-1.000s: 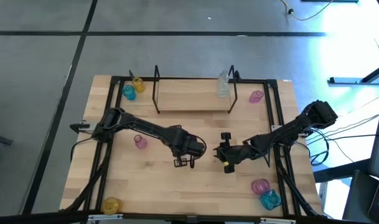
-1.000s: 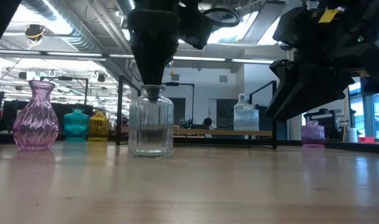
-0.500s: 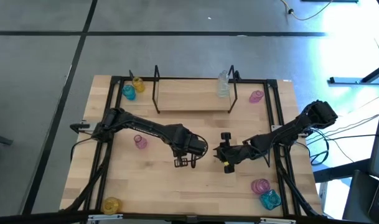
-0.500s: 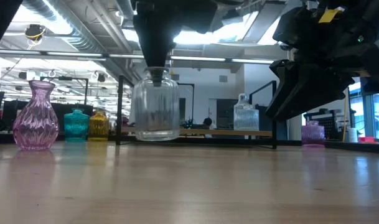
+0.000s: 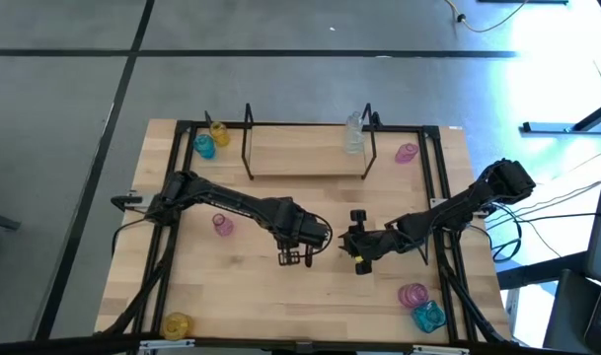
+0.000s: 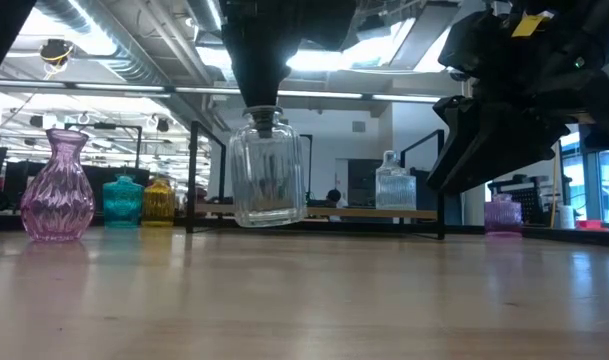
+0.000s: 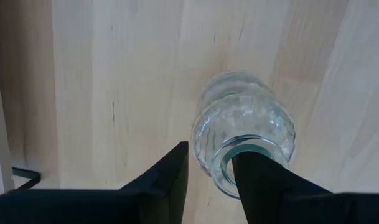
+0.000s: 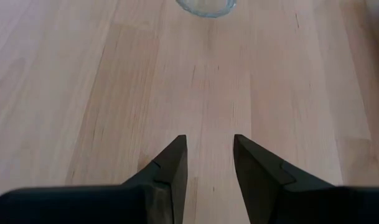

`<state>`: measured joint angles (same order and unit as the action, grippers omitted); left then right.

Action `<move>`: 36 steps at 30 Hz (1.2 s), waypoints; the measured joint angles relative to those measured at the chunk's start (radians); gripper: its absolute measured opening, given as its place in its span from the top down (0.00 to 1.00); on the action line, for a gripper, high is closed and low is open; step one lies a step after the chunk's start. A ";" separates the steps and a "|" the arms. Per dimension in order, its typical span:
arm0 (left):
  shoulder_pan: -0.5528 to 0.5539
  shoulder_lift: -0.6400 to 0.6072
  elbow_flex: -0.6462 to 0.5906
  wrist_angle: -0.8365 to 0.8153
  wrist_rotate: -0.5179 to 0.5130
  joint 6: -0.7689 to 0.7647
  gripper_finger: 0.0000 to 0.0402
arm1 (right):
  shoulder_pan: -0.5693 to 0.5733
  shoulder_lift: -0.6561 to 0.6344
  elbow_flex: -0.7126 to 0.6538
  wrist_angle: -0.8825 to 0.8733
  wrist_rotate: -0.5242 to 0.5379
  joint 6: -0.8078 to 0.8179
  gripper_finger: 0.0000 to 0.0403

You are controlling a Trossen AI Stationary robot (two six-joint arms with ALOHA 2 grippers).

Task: Sort vases onto shelf
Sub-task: Put the transparent vase aligned with the other transparent vase on the shelf

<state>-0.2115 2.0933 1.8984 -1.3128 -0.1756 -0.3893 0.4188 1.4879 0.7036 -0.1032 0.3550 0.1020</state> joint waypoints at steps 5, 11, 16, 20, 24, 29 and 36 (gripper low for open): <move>0.000 -0.002 0.001 0.000 -0.024 0.000 0.74 | 0.000 0.000 0.000 0.000 0.000 0.000 0.71; 0.000 -0.002 0.001 -0.001 -0.025 0.000 0.80 | 0.000 0.000 0.000 0.000 0.000 0.001 0.71; 0.001 -0.002 0.001 -0.001 -0.026 0.000 0.78 | 0.000 0.000 0.000 -0.001 0.000 0.001 0.71; 0.005 -0.004 -0.013 0.037 -0.030 0.000 0.75 | 0.000 0.000 0.000 0.001 0.000 0.001 0.71; 0.010 -0.004 -0.041 0.064 -0.033 0.000 0.72 | 0.000 0.013 0.000 0.067 0.001 -0.003 0.71; 0.020 -0.004 -0.064 0.108 -0.033 0.000 0.72 | 0.000 0.083 0.000 0.267 0.005 -0.054 0.71; 0.019 -0.005 -0.063 0.150 -0.037 0.012 0.72 | 0.000 0.173 0.000 0.512 0.054 -0.115 0.71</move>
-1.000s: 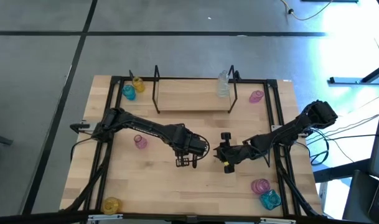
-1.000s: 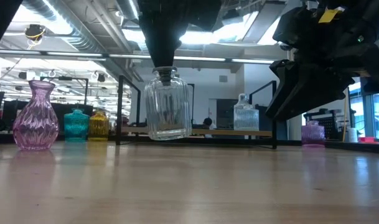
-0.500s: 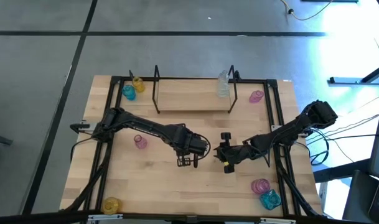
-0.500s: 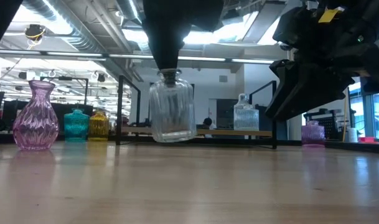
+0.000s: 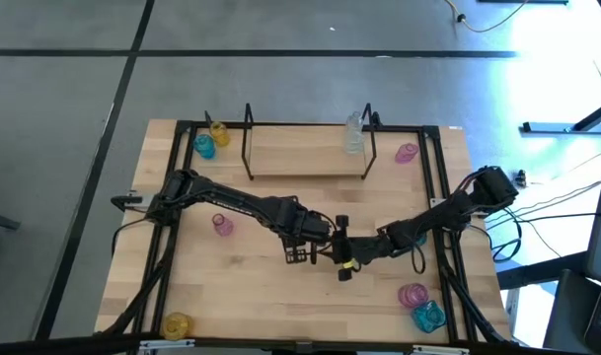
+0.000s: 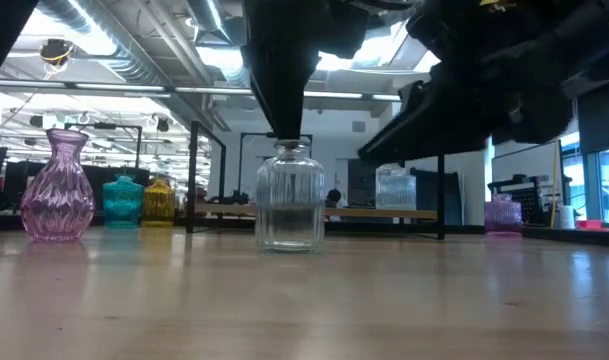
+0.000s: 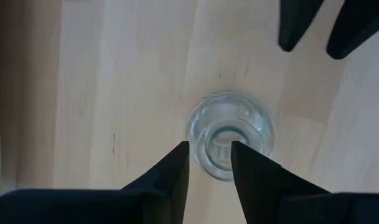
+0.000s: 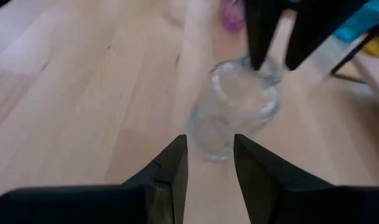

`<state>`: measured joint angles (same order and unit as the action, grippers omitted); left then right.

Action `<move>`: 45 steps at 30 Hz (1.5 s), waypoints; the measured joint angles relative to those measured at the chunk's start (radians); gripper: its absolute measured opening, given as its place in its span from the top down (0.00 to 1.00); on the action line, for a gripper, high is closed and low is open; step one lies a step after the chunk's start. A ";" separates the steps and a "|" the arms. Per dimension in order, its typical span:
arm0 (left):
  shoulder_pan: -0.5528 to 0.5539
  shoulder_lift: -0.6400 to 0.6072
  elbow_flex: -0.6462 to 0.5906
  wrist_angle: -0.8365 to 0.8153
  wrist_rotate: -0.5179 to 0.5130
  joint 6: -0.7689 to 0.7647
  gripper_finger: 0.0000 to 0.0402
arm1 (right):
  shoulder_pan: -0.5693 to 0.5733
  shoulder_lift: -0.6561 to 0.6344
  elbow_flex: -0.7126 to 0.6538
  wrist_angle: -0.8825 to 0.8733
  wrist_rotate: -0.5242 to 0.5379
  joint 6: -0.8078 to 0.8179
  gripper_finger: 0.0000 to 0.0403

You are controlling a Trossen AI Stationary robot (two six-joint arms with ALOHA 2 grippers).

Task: Sort vases onto shelf
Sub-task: Put the transparent vase aligned with the other transparent vase on the shelf

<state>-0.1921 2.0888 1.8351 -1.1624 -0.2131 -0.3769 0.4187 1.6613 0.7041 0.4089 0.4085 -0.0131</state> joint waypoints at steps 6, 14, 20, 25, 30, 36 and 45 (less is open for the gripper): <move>0.000 -0.011 0.001 -0.023 0.001 0.032 0.72 | 0.000 0.006 0.000 0.040 0.058 -0.002 0.71; -0.056 -0.173 -0.063 -0.030 -0.192 0.046 0.72 | 0.000 0.006 0.000 0.057 0.054 0.006 0.52; -0.103 -0.387 -0.411 0.280 -0.291 0.035 0.72 | 0.000 0.006 0.003 0.064 0.055 0.007 0.32; -0.103 -0.545 -0.760 0.645 -0.292 0.109 0.72 | 0.000 0.006 0.047 0.063 0.059 0.008 0.27; -0.103 -0.640 -1.039 1.060 -0.244 0.173 0.72 | -0.024 0.006 0.117 0.040 0.029 0.018 0.30; -0.100 -0.626 -1.226 1.385 -0.212 0.244 0.72 | -0.102 0.011 0.226 -0.119 -0.018 0.142 0.35; -0.106 -0.539 -1.294 1.592 -0.125 0.249 0.72 | -0.157 0.075 0.276 -0.151 -0.173 0.272 0.37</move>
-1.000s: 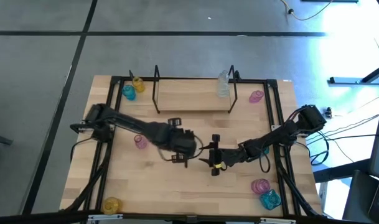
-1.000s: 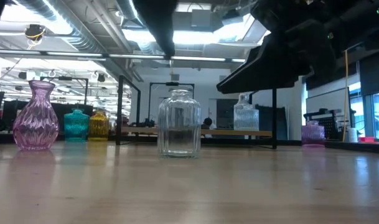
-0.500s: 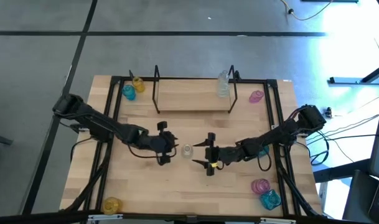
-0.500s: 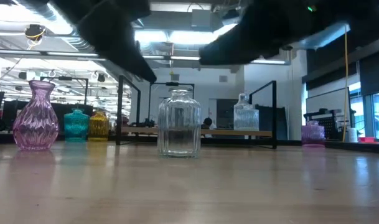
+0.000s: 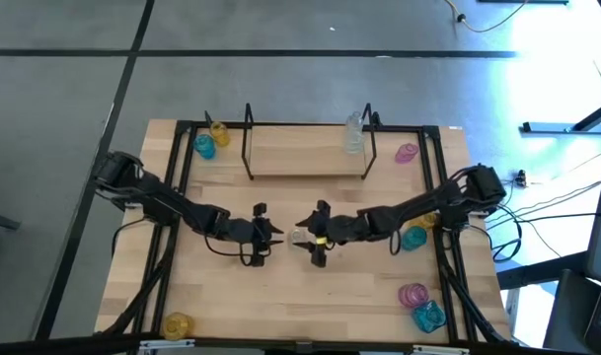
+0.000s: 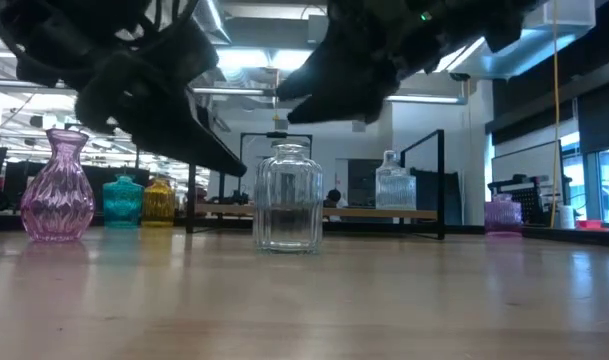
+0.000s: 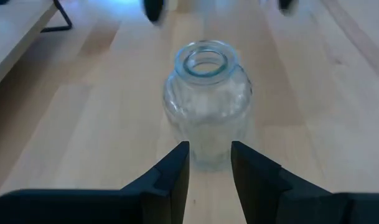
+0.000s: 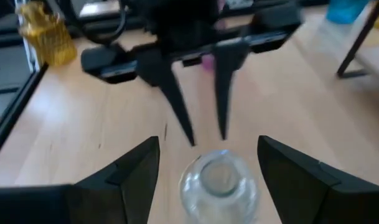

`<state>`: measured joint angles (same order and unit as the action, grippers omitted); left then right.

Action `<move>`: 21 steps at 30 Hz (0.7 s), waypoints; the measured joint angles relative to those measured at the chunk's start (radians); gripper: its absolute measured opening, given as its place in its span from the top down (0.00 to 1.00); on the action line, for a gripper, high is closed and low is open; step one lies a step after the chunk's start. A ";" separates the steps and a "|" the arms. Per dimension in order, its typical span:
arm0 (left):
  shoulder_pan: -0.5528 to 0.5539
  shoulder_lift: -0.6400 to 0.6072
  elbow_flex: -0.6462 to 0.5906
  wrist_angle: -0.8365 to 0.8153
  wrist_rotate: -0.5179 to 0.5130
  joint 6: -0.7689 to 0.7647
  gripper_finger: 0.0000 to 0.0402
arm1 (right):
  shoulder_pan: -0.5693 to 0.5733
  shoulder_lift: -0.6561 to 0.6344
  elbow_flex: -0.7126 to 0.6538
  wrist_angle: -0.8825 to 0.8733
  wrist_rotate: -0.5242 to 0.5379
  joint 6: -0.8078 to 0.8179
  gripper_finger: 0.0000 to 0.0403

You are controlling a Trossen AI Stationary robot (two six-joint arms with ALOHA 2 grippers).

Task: Sort vases onto shelf
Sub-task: Put the transparent vase aligned with the other transparent vase on the shelf

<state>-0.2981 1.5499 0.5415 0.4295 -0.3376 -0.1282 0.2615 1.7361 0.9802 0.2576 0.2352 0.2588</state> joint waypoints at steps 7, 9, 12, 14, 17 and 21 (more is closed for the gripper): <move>0.000 0.094 0.001 0.058 -0.010 0.004 0.72 | 0.007 0.089 0.001 0.064 0.052 0.007 0.37; 0.001 0.102 0.002 0.056 -0.015 0.004 0.72 | 0.007 0.106 0.001 0.080 0.091 0.007 0.37; 0.001 0.107 0.002 0.057 -0.018 0.004 0.72 | 0.007 0.110 0.001 0.080 0.106 0.006 0.37; 0.001 0.107 0.002 0.055 -0.018 0.004 0.72 | 0.007 0.110 0.001 0.077 0.103 0.006 0.37; 0.001 0.107 0.002 0.055 -0.018 0.004 0.72 | 0.007 0.110 0.001 0.073 0.083 0.007 0.38; 0.001 0.107 0.002 0.055 -0.018 0.004 0.72 | 0.007 0.110 0.001 0.045 0.074 0.007 0.43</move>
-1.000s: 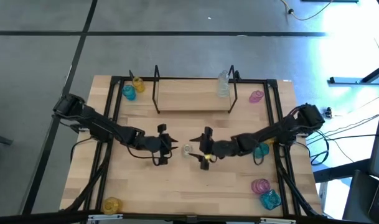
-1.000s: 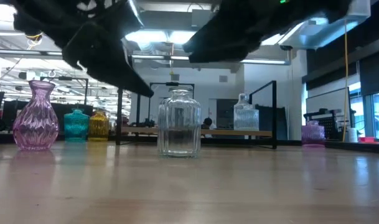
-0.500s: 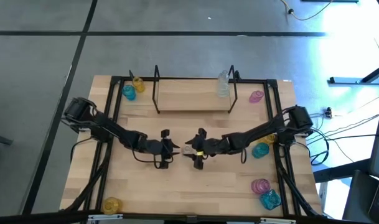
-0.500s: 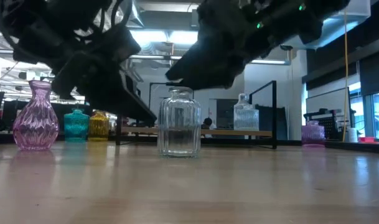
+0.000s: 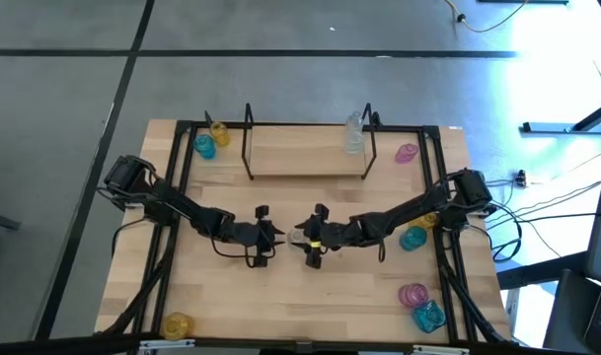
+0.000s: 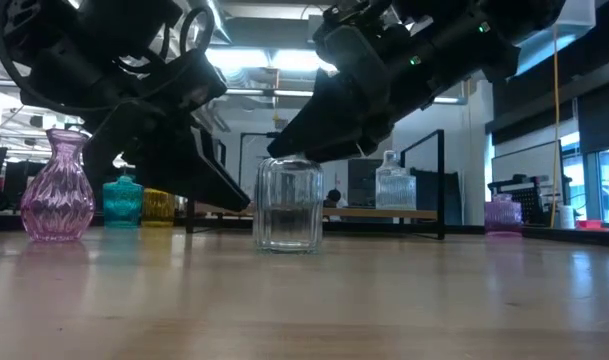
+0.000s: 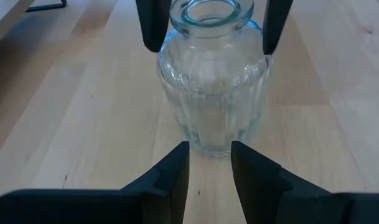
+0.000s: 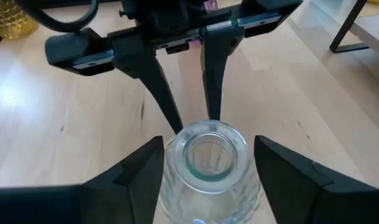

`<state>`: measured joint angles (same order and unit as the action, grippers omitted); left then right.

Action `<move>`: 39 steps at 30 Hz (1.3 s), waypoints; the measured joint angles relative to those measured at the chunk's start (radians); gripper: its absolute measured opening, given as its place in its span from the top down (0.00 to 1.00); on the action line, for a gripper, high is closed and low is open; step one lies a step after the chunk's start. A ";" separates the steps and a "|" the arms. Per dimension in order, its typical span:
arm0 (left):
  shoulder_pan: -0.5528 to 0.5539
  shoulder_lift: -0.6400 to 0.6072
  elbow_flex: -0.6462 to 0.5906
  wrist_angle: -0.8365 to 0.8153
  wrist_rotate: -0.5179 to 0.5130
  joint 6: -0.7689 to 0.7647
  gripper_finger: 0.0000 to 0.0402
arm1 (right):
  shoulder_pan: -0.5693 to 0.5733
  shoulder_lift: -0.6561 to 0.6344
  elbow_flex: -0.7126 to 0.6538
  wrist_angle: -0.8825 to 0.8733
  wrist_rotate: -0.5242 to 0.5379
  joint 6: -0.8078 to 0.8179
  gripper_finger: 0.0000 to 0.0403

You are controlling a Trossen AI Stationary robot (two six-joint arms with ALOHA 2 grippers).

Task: Sort vases onto shelf
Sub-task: Put the transparent vase aligned with the other transparent vase on the shelf

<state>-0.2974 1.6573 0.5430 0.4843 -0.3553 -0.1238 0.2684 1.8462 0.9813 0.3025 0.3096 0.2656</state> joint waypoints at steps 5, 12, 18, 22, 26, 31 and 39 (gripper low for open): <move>0.000 0.000 0.000 0.000 0.000 0.004 0.72 | 0.000 0.000 0.000 -0.001 0.003 -0.008 0.56; 0.000 0.000 0.000 0.000 0.000 0.004 0.72 | 0.000 -0.001 0.000 -0.003 0.036 -0.008 0.72; 0.000 0.000 0.000 0.000 0.001 0.004 0.72 | 0.000 -0.007 0.000 -0.013 0.057 -0.008 0.69; 0.000 0.000 0.000 -0.001 0.001 0.004 0.72 | 0.000 -0.036 -0.001 -0.057 0.077 -0.013 0.69; 0.000 0.000 0.000 -0.001 0.002 0.004 0.72 | 0.000 -0.101 -0.001 -0.126 0.119 -0.013 0.70; 0.000 0.000 0.000 -0.001 0.002 0.004 0.72 | 0.000 -0.184 -0.001 -0.233 0.185 -0.012 0.69; 0.000 0.000 0.000 -0.004 0.002 0.004 0.72 | -0.001 -0.322 -0.001 -0.400 0.341 0.008 0.69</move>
<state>-0.2974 1.6573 0.5434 0.4806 -0.3534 -0.1196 0.2676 1.5242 0.9802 -0.0980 0.6502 0.2739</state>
